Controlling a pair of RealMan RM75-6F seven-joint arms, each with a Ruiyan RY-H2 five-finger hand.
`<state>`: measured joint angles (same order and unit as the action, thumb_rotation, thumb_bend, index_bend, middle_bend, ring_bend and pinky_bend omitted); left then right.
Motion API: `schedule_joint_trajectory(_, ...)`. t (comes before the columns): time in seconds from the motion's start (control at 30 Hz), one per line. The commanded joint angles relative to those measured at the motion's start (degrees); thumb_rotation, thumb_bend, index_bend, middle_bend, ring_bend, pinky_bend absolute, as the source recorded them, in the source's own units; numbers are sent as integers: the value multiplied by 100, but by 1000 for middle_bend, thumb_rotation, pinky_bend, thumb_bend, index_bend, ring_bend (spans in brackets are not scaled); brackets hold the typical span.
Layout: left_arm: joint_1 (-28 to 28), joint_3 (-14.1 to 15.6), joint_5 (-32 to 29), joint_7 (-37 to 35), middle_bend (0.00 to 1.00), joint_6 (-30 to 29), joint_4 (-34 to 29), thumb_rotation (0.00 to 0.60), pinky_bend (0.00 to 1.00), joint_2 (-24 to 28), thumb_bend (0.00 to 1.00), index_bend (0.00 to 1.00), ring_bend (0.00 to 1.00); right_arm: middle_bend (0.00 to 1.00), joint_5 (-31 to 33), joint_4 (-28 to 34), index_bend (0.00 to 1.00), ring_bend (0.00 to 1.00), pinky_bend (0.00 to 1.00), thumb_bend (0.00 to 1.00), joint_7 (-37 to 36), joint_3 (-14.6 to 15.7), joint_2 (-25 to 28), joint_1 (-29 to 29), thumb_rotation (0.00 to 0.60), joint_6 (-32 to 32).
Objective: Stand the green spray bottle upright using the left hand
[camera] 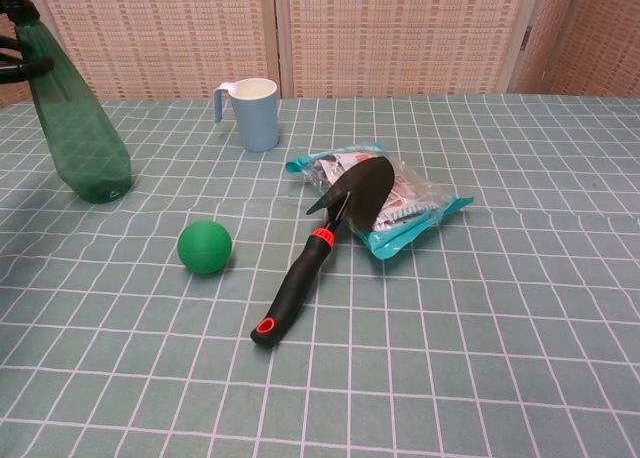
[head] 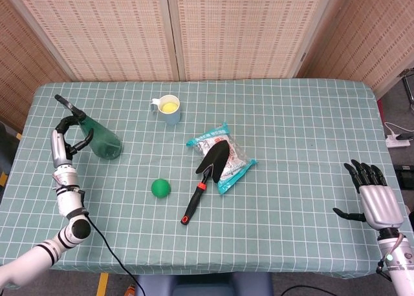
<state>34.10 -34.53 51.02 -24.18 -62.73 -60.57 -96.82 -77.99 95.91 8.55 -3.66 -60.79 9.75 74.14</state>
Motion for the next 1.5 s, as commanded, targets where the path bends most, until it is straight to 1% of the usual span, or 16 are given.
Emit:
schedule_joint_trajectory(0.03,-17,16,35,-48,292,-13,3,600,0,7,230,199,110,0,5,-1,0,0,0,0,2,0,-2,0,600,0)
schedule_joint_trajectory(0.17,-54,49,103,-154,238,-7,-8,600,0,38,208,46,68,0,22,4,1,0,0,0,16,-2,-4,2,600,-5)
schedule_joint_trajectory(0.27,-98,81,153,-222,231,-2,-28,600,0,80,190,0,63,0,20,5,1,0,0,0,15,-4,-9,3,600,2)
schedule_joint_trajectory(0.53,-250,170,274,-324,221,-47,-225,600,0,245,163,0,53,0,-27,2,1,0,0,0,-33,4,-10,-3,600,30)
schedule_joint_trajectory(0.77,-457,278,275,-237,157,-73,-599,600,0,480,135,0,17,0,-98,6,2,0,0,0,-161,18,9,-14,600,52)
schedule_joint_trajectory(0.87,-655,351,239,-21,146,-230,-953,600,0,684,150,0,15,0,-142,24,2,0,0,0,-248,28,34,-13,600,47)
schedule_joint_trajectory(1.0,-1086,560,112,645,137,-488,-1848,600,0,1270,249,0,15,0,-253,37,3,0,0,0,-446,46,84,-9,600,50)
schedule_joint_trajectory(1.1,-1217,654,31,920,144,-511,-2179,600,0,1499,269,13,26,0,-285,33,4,0,0,0,-502,56,100,-10,600,48)
schedule_joint_trajectory(1.13,-1319,750,-41,1163,165,-500,-2444,600,3,1708,278,50,53,0,-309,28,4,0,0,0,-543,66,114,-12,600,45)
schedule_joint_trajectory(1.17,-1422,852,-98,1392,201,-466,-2746,600,22,1953,285,125,102,0,-334,24,5,0,0,0,-587,82,133,-17,600,40)
schedule_joint_trajectory(1.2,-1623,1358,239,1910,221,-183,-3225,600,41,2591,287,172,129,0,-405,35,6,0,0,0,-686,117,180,-41,600,62)
schedule_joint_trajectory(1.23,-1757,1761,774,2160,238,32,-3478,600,74,3135,289,225,153,0,-481,32,10,0,0,0,-770,134,211,-62,600,112)
schedule_joint_trajectory(1.3,-1879,2399,1892,2662,235,99,-3386,600,81,3718,288,246,152,0,-624,-25,25,0,0,0,-870,156,223,-86,600,209)
schedule_joint_trajectory(1.33,-1934,2570,2295,2794,232,-74,-3211,600,66,3726,287,251,150,0,-672,-58,37,0,0,0,-874,168,215,-91,600,233)
schedule_joint_trajectory(1.4,-2082,2782,2846,2704,234,-512,-2844,600,57,3528,287,262,146,0,-742,-102,46,0,0,0,-849,192,197,-86,600,244)
schedule_joint_trajectory(1.5,-2109,2862,3001,2440,248,-630,-2583,600,53,3413,287,274,147,0,-793,-137,46,0,0,0,-751,190,164,-77,600,279)
